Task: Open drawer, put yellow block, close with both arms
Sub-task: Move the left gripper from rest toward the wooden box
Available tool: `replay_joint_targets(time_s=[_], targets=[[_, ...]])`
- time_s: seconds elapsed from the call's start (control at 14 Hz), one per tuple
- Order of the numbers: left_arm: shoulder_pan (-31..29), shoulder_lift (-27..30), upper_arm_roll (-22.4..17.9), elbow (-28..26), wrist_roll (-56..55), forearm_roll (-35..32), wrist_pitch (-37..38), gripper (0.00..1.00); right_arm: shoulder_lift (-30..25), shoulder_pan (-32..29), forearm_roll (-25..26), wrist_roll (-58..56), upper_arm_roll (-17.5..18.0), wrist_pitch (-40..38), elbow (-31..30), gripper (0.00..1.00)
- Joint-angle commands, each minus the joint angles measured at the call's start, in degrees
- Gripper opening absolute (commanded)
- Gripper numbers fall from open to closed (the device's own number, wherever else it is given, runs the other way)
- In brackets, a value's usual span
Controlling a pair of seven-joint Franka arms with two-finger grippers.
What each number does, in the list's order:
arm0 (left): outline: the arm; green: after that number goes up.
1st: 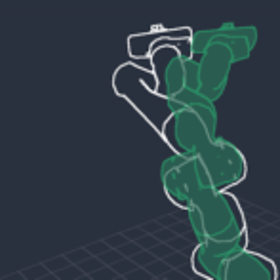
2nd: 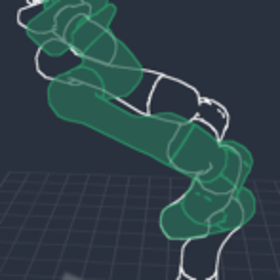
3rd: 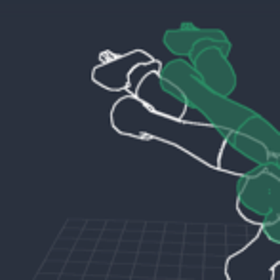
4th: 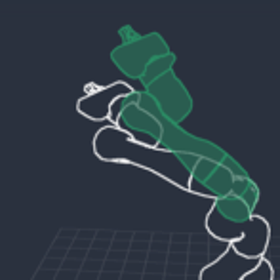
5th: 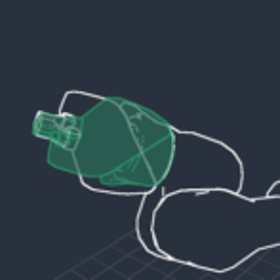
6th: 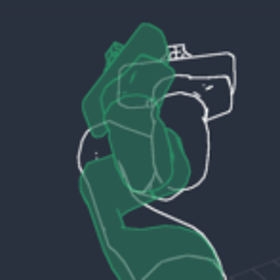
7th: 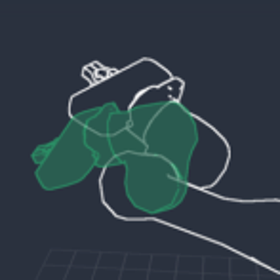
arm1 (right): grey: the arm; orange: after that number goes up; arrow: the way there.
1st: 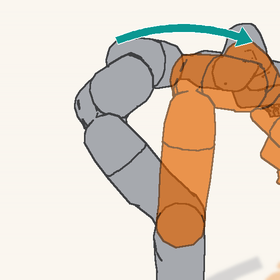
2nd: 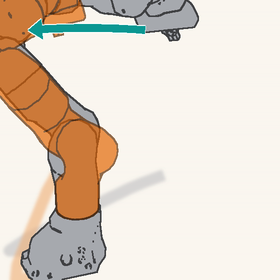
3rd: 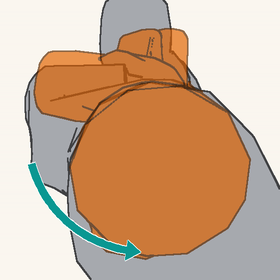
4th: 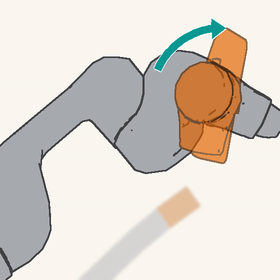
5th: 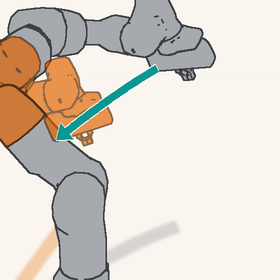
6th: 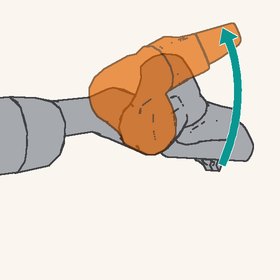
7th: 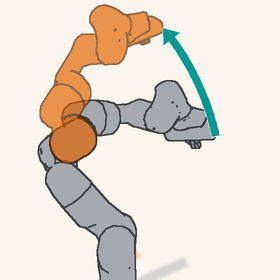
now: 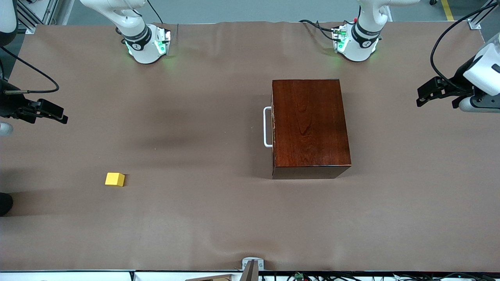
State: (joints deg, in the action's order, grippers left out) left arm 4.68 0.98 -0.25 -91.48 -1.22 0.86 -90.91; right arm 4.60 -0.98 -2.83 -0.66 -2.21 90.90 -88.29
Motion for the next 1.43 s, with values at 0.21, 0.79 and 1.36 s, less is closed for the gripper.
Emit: replay_joint_targets(time_s=[0.21, 0.79, 1.36], targets=[[0.06, -0.27, -0.10, 0.60, -0.01, 0.28, 0.30, 1.00, -0.21, 0.27, 0.98, 0.75, -0.07, -0.29, 0.40, 1.00], [0.41, -0.27, -0.10, 0.60, -0.10, 0.28, 0.12, 1.00, -0.21, 0.27, 0.98, 0.75, -0.07, -0.29, 0.40, 1.00], [1.12, -1.94, 5.34, 4.55, -7.56, 0.28, 0.47, 1.00, -0.21, 0.27, 0.98, 0.75, -0.07, -0.29, 0.40, 1.00]])
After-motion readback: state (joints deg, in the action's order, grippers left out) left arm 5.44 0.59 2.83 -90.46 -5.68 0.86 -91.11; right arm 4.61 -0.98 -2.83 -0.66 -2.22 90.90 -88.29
